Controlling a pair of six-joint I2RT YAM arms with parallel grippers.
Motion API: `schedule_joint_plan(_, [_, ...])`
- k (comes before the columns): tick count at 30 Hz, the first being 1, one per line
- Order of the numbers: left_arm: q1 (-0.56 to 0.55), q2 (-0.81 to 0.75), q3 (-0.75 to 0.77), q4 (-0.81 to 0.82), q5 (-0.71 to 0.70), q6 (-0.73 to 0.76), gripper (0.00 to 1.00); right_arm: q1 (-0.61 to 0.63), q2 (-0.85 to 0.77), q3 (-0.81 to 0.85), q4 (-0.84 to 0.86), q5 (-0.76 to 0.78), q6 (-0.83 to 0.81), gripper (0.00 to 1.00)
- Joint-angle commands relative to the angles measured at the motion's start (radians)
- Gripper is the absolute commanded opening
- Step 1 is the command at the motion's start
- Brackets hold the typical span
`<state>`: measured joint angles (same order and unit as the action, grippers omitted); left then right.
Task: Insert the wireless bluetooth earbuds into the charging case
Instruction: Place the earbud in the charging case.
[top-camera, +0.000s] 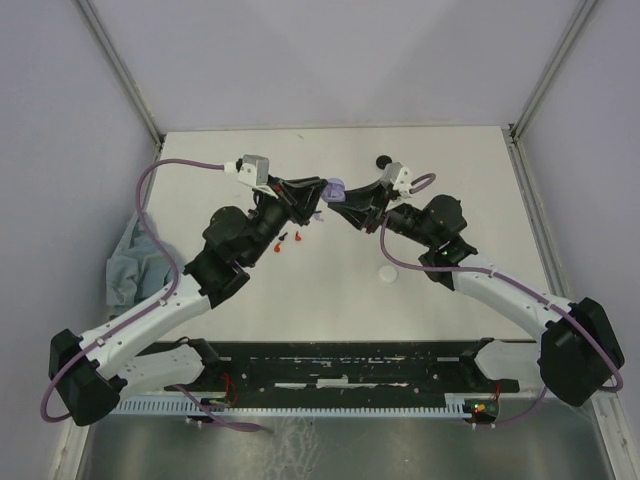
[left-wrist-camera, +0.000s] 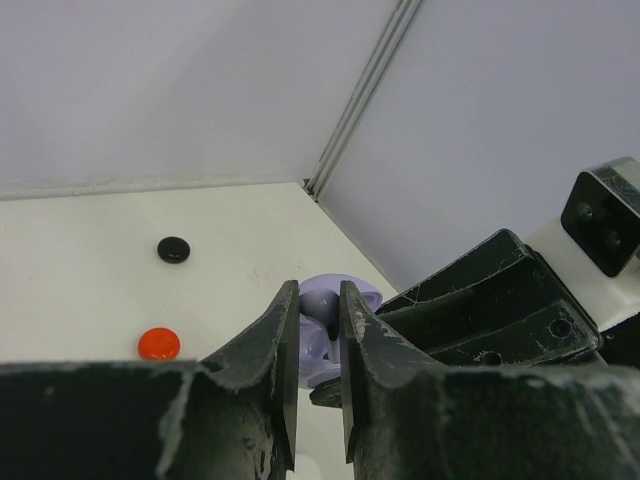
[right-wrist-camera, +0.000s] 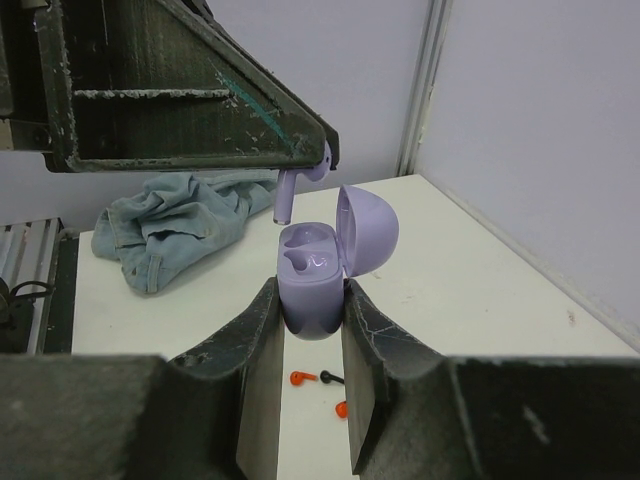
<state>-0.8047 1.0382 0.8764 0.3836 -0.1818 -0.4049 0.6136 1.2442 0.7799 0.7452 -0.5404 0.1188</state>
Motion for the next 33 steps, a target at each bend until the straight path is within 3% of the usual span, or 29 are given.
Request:
schedule_joint_plan(1, [-0.004, 0.010, 0.019, 0.082, -0.020, 0.044, 0.12, 0.006, -0.038, 0.024, 0.059, 0.006, 0.013, 0.08])
schedule_joint_plan(15, [-0.027, 0.056, -0.012, 0.126, -0.021, 0.063, 0.12, 0.005, -0.049, 0.015, 0.064, 0.019, 0.010, 0.08])
schedule_joint_plan(30, [-0.084, 0.048, -0.045, 0.069, -0.056, 0.080, 0.24, 0.005, -0.031, 0.009, 0.075, 0.082, -0.017, 0.06])
schedule_joint_plan(33, [-0.085, 0.044, -0.046, 0.060, -0.073, 0.074, 0.31, 0.005, -0.027, 0.006, 0.075, 0.093, -0.025, 0.06])
